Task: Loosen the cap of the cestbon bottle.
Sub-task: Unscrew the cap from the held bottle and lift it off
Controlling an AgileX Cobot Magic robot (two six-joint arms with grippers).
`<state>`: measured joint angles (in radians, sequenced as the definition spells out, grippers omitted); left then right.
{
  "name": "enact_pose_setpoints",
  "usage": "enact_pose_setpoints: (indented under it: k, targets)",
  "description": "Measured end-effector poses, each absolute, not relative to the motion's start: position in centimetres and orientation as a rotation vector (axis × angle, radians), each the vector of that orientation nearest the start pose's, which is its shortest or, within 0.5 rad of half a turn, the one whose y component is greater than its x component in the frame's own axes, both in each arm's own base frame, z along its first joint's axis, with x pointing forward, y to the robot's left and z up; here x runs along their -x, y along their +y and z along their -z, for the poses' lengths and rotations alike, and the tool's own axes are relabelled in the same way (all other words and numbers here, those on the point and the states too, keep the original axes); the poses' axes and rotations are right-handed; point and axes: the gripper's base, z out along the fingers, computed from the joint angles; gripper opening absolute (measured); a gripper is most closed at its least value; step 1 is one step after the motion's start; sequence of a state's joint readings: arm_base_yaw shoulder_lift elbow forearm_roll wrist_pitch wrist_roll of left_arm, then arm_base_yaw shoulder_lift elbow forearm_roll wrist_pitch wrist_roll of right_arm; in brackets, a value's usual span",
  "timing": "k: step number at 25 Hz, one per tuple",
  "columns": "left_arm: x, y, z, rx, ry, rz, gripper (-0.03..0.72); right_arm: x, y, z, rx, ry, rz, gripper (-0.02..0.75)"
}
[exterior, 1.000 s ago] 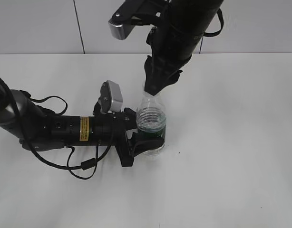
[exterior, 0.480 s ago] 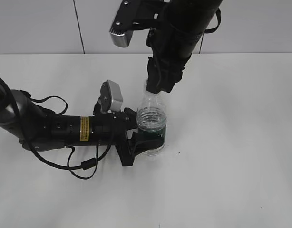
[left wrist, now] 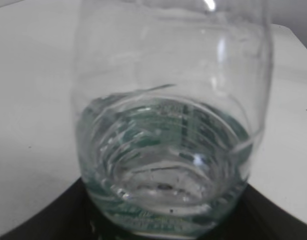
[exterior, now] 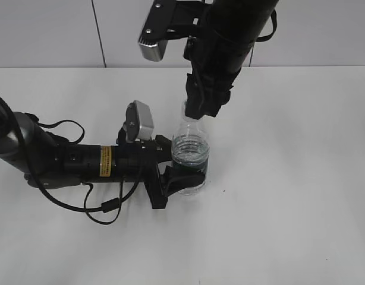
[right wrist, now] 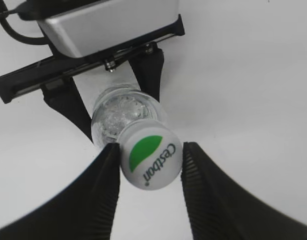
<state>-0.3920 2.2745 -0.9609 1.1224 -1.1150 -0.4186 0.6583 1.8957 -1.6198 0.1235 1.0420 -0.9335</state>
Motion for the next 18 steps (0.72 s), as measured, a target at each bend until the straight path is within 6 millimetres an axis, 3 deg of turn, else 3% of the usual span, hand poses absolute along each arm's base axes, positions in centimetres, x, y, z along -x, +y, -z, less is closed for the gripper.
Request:
enact_pose_setpoints:
  k: [12, 18]
  targets:
    - [-30.75, -20.74, -5.9, -1.222, 1.569, 1.012, 0.414, -31.59, 25.66, -26.72, 1.951, 2.003, -0.099, 0.414]
    - [-30.72, -20.75, -5.9, -1.227, 1.567, 1.013, 0.414, -31.56, 25.66, -27.16, 1.834, 2.127, -0.132, 0.421]
